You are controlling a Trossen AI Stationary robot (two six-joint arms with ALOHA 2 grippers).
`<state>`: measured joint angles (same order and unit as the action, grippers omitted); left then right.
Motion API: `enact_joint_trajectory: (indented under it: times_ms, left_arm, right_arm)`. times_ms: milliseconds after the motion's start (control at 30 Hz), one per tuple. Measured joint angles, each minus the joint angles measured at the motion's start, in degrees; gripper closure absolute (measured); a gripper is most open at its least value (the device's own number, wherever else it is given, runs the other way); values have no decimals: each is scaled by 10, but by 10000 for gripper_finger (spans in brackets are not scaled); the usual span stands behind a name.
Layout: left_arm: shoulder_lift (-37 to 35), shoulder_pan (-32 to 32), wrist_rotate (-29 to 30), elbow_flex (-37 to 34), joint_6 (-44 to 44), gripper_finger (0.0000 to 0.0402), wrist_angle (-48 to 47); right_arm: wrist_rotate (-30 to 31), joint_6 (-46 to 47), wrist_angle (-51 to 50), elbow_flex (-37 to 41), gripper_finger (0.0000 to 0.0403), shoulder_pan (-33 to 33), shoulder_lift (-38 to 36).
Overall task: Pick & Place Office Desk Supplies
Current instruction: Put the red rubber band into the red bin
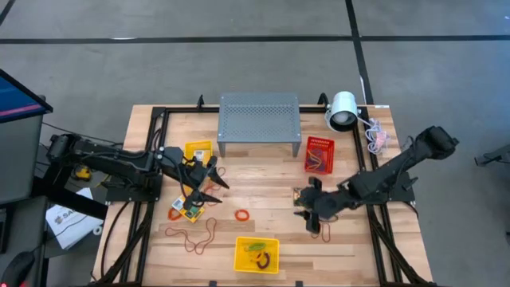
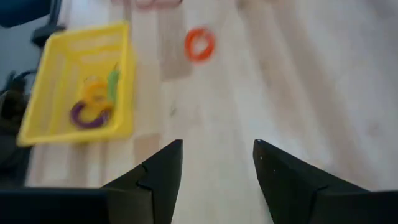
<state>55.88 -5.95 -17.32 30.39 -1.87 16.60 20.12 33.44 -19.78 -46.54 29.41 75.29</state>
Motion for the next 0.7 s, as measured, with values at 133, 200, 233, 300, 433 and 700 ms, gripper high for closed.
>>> enact_joint_trajectory:
  times_ms: [133,200,233,300,433,700]
  left_arm:
    - [0,-19,0,0,-12,170,3]
    - [0,-28,1,0,-26,170,6]
    - [3,-32,6,0,-33,170,9]
    - [11,-43,20,0,-49,170,13]
    - [40,-70,40,0,-76,170,58]
    - [131,-109,50,0,-125,170,153]
  right_arm:
    - [-19,64,-10,0,211,30,11]
    - [-19,76,-8,0,212,40,14]
    - [-19,78,-8,0,212,45,15]
    - [-19,81,-9,0,212,51,17]
    - [-22,82,-11,0,212,57,19]
    - [-82,148,-108,0,212,90,19]
